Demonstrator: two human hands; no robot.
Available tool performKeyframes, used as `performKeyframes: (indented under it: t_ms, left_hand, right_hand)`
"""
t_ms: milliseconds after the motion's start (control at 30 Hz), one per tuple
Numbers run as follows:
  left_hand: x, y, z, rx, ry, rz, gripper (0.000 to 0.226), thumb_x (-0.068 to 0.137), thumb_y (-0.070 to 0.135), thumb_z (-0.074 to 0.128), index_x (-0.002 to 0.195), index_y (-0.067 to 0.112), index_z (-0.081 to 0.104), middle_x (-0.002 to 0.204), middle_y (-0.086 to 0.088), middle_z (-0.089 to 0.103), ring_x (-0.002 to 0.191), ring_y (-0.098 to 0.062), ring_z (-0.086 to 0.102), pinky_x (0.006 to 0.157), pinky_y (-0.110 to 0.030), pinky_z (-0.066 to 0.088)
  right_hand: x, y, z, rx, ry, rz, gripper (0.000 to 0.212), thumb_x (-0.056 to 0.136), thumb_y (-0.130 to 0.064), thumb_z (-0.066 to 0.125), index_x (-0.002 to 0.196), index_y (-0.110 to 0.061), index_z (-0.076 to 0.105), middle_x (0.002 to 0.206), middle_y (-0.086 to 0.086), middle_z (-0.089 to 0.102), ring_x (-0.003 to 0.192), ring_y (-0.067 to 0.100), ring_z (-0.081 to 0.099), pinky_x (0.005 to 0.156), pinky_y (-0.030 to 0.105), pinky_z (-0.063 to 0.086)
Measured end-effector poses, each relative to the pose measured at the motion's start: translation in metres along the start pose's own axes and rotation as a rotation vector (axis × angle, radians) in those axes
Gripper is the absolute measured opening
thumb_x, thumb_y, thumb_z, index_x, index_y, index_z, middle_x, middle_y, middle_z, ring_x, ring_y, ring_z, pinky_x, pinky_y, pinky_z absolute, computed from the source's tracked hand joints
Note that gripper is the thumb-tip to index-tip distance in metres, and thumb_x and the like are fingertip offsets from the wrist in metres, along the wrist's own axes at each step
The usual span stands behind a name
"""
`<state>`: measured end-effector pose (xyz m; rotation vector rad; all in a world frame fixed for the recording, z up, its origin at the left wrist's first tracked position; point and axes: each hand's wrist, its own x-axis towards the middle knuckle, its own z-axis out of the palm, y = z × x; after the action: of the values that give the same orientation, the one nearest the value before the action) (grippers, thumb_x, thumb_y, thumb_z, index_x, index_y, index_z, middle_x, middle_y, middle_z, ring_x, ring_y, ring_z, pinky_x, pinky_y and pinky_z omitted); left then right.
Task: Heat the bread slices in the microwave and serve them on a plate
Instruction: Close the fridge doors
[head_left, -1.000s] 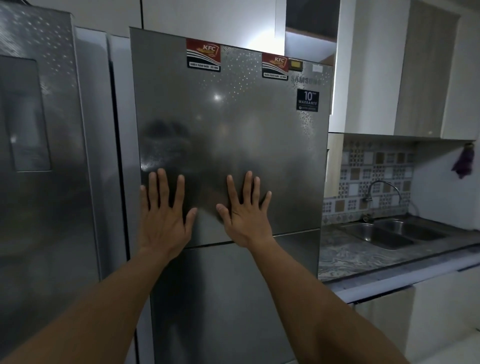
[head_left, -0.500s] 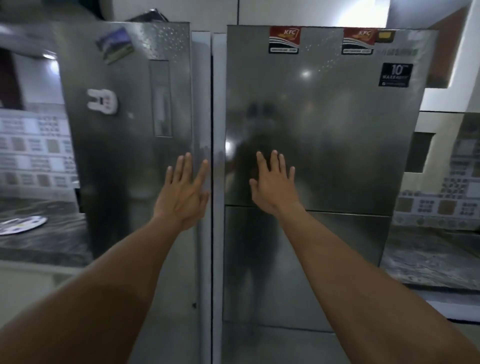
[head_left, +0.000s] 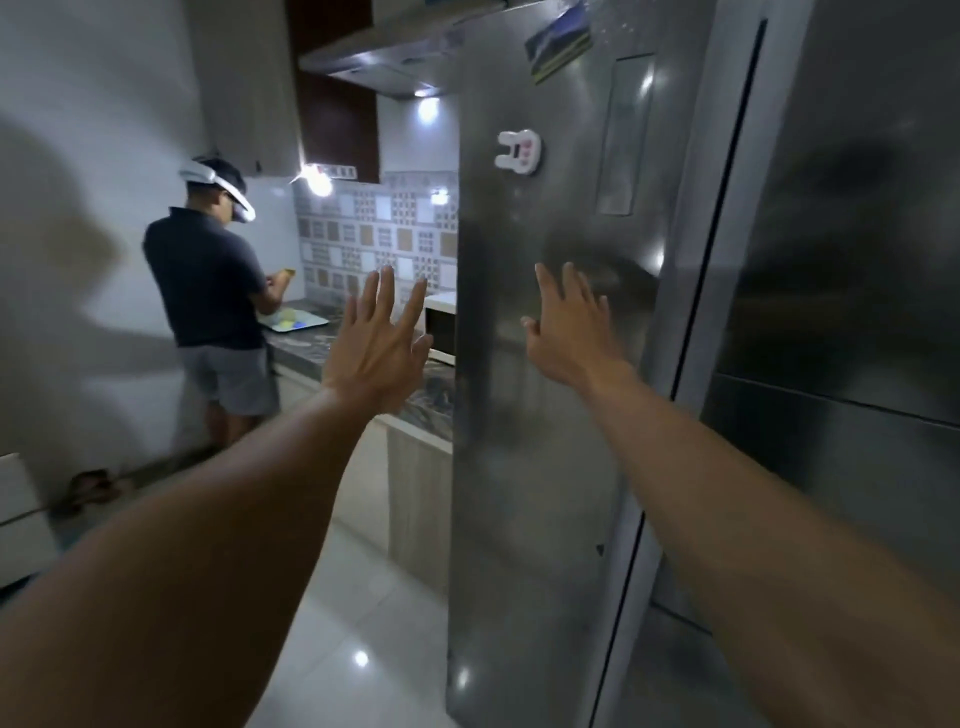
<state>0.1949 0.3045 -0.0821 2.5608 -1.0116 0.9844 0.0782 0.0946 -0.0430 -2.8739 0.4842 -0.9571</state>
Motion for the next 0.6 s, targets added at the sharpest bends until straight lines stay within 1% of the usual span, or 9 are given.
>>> performKeyframes:
  t_ms: [100, 200, 267, 400, 500, 600]
  left_hand:
    - [-0.010, -0.050, 0.005, 0.038, -0.026, -0.064, 0.069, 0.105, 0.051, 0.024, 0.161, 0.023, -0.003, 0.167, -0.018, -0.009, 0.154, -0.035, -0.010, 0.125, -0.053, 0.002]
    - [-0.010, -0.099, 0.013, 0.085, -0.044, -0.128, 0.068, 0.104, 0.053, 0.021, 0.160, 0.026, -0.007, 0.167, -0.016, -0.010, 0.154, -0.033, -0.012, 0.124, -0.051, -0.001]
    - [-0.005, -0.131, 0.018, 0.107, -0.062, -0.165, 0.067, 0.105, 0.051, 0.022, 0.160, 0.029, -0.010, 0.167, -0.016, -0.011, 0.154, -0.033, -0.013, 0.124, -0.051, -0.002]
    - [0.010, -0.183, 0.026, 0.115, -0.070, -0.254, 0.066, 0.107, 0.045, 0.026, 0.161, 0.025, -0.006, 0.167, -0.017, -0.010, 0.154, -0.034, -0.011, 0.124, -0.052, 0.000]
    - [0.025, -0.218, 0.040, 0.129, -0.098, -0.282, 0.066, 0.107, 0.044, 0.028, 0.159, 0.028, -0.009, 0.167, -0.018, -0.009, 0.154, -0.035, -0.010, 0.124, -0.052, 0.001]
    - [0.044, -0.252, 0.061, 0.167, -0.121, -0.309, 0.065, 0.107, 0.045, 0.025, 0.159, 0.030, -0.010, 0.167, -0.018, -0.009, 0.154, -0.035, -0.010, 0.125, -0.053, 0.002]
  right_hand:
    - [0.022, -0.043, 0.037, 0.036, -0.041, -0.057, 0.072, 0.100, -0.035, 0.046, 0.159, -0.018, 0.009, 0.165, 0.019, 0.005, 0.152, 0.034, 0.006, 0.120, 0.057, 0.012]
    - [0.050, -0.083, 0.072, 0.057, -0.084, -0.119, 0.071, 0.101, -0.035, 0.045, 0.159, -0.018, 0.008, 0.165, 0.018, 0.005, 0.152, 0.034, 0.006, 0.120, 0.057, 0.012]
    - [0.071, -0.107, 0.091, 0.085, -0.118, -0.154, 0.071, 0.101, -0.034, 0.045, 0.159, -0.019, 0.007, 0.165, 0.018, 0.004, 0.152, 0.034, 0.006, 0.121, 0.056, 0.012]
    - [0.112, -0.149, 0.130, 0.127, -0.165, -0.217, 0.070, 0.103, -0.032, 0.043, 0.159, -0.020, 0.004, 0.165, 0.018, 0.002, 0.152, 0.034, 0.004, 0.121, 0.056, 0.011]
    - [0.144, -0.176, 0.158, 0.168, -0.197, -0.234, 0.069, 0.103, -0.034, 0.042, 0.159, -0.020, 0.004, 0.166, 0.017, 0.001, 0.152, 0.034, 0.003, 0.121, 0.057, 0.011]
    - [0.176, -0.196, 0.187, 0.178, -0.227, -0.239, 0.069, 0.103, -0.036, 0.042, 0.159, -0.020, 0.005, 0.166, 0.016, 0.003, 0.152, 0.035, 0.005, 0.120, 0.058, 0.013]
